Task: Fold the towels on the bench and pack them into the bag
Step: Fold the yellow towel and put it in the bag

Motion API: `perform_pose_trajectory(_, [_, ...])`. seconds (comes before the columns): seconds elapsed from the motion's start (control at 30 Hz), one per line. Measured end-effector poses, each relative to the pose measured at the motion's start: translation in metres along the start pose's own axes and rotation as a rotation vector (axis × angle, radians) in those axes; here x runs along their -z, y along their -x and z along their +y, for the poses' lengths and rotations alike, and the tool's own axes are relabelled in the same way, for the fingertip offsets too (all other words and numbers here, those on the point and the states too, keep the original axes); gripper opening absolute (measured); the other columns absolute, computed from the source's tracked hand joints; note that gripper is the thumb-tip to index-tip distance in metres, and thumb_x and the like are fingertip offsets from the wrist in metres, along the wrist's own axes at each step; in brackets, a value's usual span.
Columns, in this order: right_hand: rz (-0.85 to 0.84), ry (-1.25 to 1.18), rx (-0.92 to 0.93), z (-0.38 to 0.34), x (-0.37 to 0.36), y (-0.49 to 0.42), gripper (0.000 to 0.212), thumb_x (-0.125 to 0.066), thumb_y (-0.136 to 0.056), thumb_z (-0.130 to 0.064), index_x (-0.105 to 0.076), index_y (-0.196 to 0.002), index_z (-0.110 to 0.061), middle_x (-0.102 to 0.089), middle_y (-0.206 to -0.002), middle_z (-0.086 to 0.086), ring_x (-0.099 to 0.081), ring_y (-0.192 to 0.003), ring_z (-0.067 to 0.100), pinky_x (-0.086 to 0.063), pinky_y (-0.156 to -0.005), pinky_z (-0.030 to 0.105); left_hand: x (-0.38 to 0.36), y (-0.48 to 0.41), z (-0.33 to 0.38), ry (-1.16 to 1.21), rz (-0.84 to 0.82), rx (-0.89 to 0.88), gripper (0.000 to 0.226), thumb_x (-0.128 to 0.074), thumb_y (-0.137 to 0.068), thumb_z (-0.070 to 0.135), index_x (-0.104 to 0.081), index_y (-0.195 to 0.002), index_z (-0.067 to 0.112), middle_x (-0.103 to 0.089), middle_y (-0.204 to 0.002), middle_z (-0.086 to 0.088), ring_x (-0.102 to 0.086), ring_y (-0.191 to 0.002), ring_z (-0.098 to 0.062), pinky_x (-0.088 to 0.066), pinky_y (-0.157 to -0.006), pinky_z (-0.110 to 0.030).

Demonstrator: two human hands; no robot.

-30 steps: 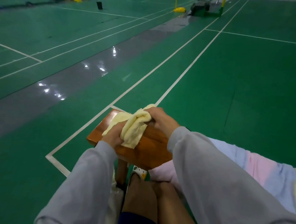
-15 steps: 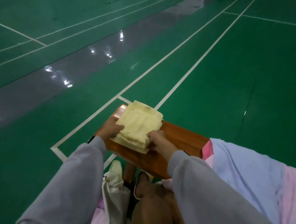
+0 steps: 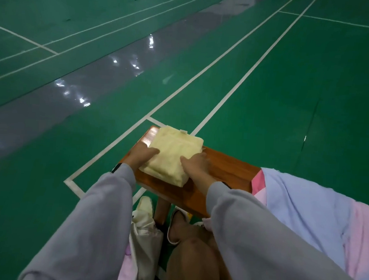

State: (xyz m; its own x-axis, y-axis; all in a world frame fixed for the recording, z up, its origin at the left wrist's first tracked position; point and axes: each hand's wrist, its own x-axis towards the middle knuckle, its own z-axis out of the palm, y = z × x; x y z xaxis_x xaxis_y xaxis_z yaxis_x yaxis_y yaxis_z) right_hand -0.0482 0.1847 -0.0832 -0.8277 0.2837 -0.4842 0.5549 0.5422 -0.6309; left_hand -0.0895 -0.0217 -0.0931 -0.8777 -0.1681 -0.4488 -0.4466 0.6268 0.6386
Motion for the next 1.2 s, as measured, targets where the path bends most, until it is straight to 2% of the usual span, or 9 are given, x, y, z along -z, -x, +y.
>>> perform_pose_trajectory(0.17, [-0.152,-0.500,-0.245,-0.020,0.000,-0.016,0.064,-0.079,-0.082,-0.044,-0.051,-0.131,-0.015,-0.059,-0.119,0.004,-0.059,-0.104,0.030,-0.054,-0.094,0.040,-0.008,-0.022,-0.004,0.281,-0.095,0.109,0.112,-0.089,-0.039,0.077,-0.055,-0.132,0.024,-0.066,-0.122,-0.004,-0.065,-0.109,-0.030,-0.055,-0.097,-0.049])
perform_pose_trajectory(0.27, [-0.332,-0.619,-0.312,-0.023,0.003,-0.019,0.088,-0.088,-0.070,-0.038,-0.042,-0.142,-0.015,-0.057,-0.132,0.012,-0.056,-0.116,0.038,-0.050,-0.101,0.051,-0.004,-0.003,0.009,0.481,-0.325,0.278,0.090,-0.096,-0.057,0.054,-0.053,-0.128,0.022,-0.069,-0.124,-0.013,-0.068,-0.108,-0.037,-0.058,-0.090,-0.050])
perform_pose_trajectory(0.43, [-0.386,-0.679,-0.231,-0.015,0.000,-0.045,0.117,-0.090,-0.026,-0.034,-0.051,-0.135,-0.017,-0.067,-0.118,0.012,-0.066,-0.101,0.041,-0.055,-0.093,0.058,0.021,0.039,0.012,0.570,-0.441,0.211,0.076,-0.087,-0.072,0.046,-0.055,-0.135,0.017,-0.073,-0.118,-0.018,-0.070,-0.108,-0.040,-0.058,-0.092,-0.051])
perform_pose_trajectory(0.6, [-0.473,-0.786,0.004,-0.048,0.059,0.069,0.057,-0.078,-0.077,-0.037,-0.061,-0.124,-0.010,-0.073,-0.110,0.017,-0.071,-0.095,0.036,-0.061,-0.084,0.049,0.057,0.109,0.030,0.862,-0.356,0.011,0.054,-0.073,-0.087,0.034,-0.060,-0.133,0.010,-0.070,-0.122,-0.020,-0.067,-0.108,-0.040,-0.053,-0.099,-0.055])
perform_pose_trajectory(0.7, [-0.567,-0.779,0.116,-0.061,0.084,0.115,0.047,-0.071,-0.088,-0.035,-0.061,-0.126,-0.009,-0.075,-0.098,0.014,-0.073,-0.082,0.030,-0.062,-0.066,0.037,0.082,0.159,0.033,0.916,-0.346,-0.084,0.045,-0.068,-0.089,0.032,-0.066,-0.125,0.004,-0.072,-0.110,-0.020,-0.069,-0.098,-0.036,-0.055,-0.092,-0.048])
perform_pose_trajectory(0.87, [-0.683,-0.443,0.150,-0.064,0.100,0.175,0.041,-0.067,-0.095,-0.043,-0.064,-0.119,-0.010,-0.076,-0.093,0.009,-0.072,-0.080,0.023,-0.063,-0.068,0.035,0.107,0.236,0.002,0.898,-0.344,-0.143,0.013,-0.066,-0.083,0.017,-0.069,-0.087,0.006,-0.058,-0.075,-0.009,-0.060,-0.063,-0.019,-0.051,-0.054,-0.028])
perform_pose_trajectory(0.97, [-0.701,-0.296,0.132,-0.062,0.087,0.206,0.010,-0.060,-0.098,-0.017,-0.065,-0.099,-0.009,-0.070,-0.078,0.006,-0.070,-0.067,0.019,-0.062,-0.061,0.032,0.112,0.276,-0.029,0.892,-0.259,-0.126,0.015,-0.057,-0.092,0.015,-0.067,-0.091,0.005,-0.062,-0.077,-0.010,-0.064,-0.061,-0.020,-0.054,-0.047,-0.027])
perform_pose_trajectory(1.13, [-0.839,-0.470,0.097,-0.048,0.029,0.238,0.021,-0.070,-0.084,-0.016,-0.069,-0.105,-0.013,-0.070,-0.093,0.010,-0.070,-0.086,0.026,-0.060,-0.079,0.038,0.112,0.328,-0.081,1.008,-0.133,-0.154,0.013,-0.059,-0.088,0.016,-0.060,-0.094,0.005,-0.053,-0.081,-0.010,-0.060,-0.065,-0.021,-0.054,-0.052,-0.028])
perform_pose_trajectory(1.2, [-0.929,-0.508,0.030,-0.033,-0.003,0.242,0.030,-0.079,-0.077,-0.019,-0.065,-0.104,-0.021,-0.067,-0.088,0.002,-0.067,-0.076,0.020,-0.057,-0.062,0.033,0.107,0.341,-0.106,1.057,-0.089,-0.144,0.008,-0.058,-0.088,0.016,-0.058,-0.087,0.007,-0.051,-0.075,-0.008,-0.057,-0.061,-0.020,-0.051,-0.050,-0.027])
